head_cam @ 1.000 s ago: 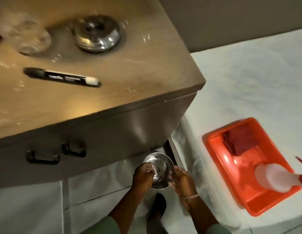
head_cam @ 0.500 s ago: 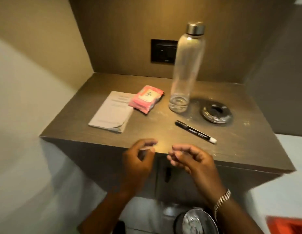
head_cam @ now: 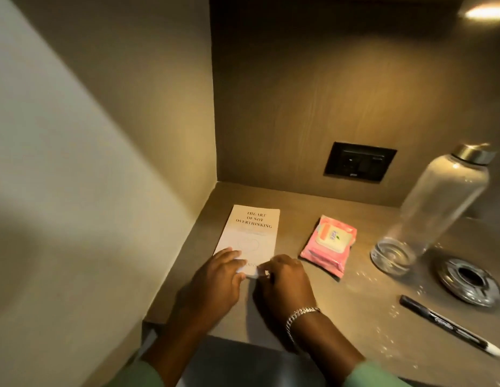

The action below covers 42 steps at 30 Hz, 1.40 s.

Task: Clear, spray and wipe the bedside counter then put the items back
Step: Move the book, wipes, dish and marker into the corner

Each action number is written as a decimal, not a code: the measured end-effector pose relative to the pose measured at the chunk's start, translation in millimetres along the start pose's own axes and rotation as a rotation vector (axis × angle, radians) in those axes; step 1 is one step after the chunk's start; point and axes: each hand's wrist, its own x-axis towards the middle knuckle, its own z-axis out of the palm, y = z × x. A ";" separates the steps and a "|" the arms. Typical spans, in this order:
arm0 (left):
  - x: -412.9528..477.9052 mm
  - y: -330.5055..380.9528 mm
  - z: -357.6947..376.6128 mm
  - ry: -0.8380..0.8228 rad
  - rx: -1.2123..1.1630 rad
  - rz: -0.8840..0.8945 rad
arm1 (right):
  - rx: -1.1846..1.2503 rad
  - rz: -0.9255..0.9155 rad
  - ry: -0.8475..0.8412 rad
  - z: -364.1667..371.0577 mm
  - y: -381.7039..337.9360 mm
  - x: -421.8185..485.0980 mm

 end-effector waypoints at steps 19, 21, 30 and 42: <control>66.3 51.6 16.7 0.181 0.006 -0.060 | -0.126 0.197 0.041 -77.4 64.9 128.0; 62.8 92.9 26.4 -0.017 0.012 -0.095 | -0.349 0.328 -0.059 -99.6 91.8 137.5; 87.0 131.9 56.2 -0.103 -0.292 -0.534 | -0.106 0.520 -0.190 -97.4 128.3 142.8; 166.6 5.2 -38.4 0.438 -0.589 -0.587 | 0.956 0.640 0.055 -9.4 15.0 203.5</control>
